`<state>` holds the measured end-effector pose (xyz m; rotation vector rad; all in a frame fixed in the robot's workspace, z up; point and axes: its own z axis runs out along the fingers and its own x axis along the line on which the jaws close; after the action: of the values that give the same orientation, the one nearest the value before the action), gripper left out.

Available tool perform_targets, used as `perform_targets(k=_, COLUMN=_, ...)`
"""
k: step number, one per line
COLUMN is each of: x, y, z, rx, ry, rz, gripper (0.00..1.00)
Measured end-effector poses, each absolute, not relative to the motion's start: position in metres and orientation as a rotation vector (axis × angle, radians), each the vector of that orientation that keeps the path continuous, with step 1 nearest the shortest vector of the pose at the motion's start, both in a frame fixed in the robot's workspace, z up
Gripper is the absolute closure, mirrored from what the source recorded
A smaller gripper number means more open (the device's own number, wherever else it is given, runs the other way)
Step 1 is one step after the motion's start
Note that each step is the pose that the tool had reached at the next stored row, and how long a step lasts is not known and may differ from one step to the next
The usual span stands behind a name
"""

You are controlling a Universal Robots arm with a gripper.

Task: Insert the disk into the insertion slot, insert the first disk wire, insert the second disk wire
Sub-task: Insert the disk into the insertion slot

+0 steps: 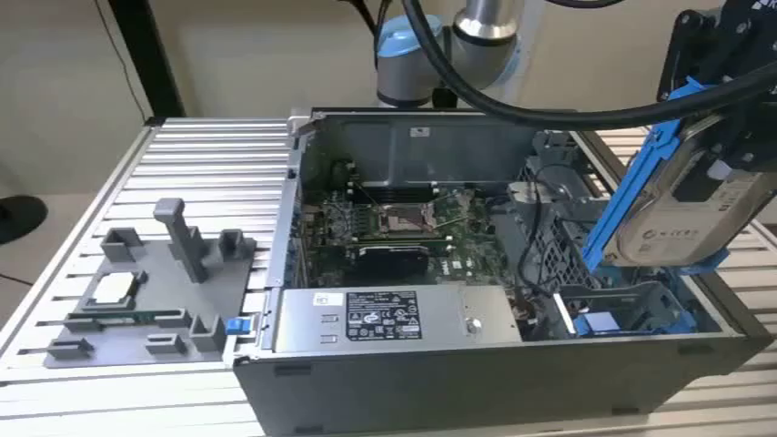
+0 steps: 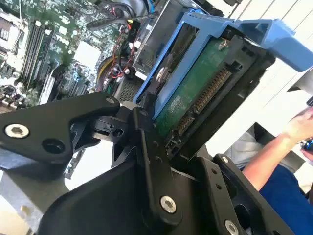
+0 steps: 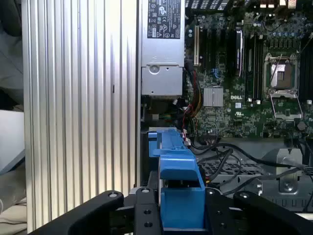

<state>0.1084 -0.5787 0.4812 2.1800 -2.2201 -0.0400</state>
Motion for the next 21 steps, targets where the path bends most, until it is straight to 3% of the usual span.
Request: perform_targets(k=21, x=0.1061, y=-0.5824, z=0.4779, rx=2.180, ry=-2.220, rz=-0.040, gripper=1.00)
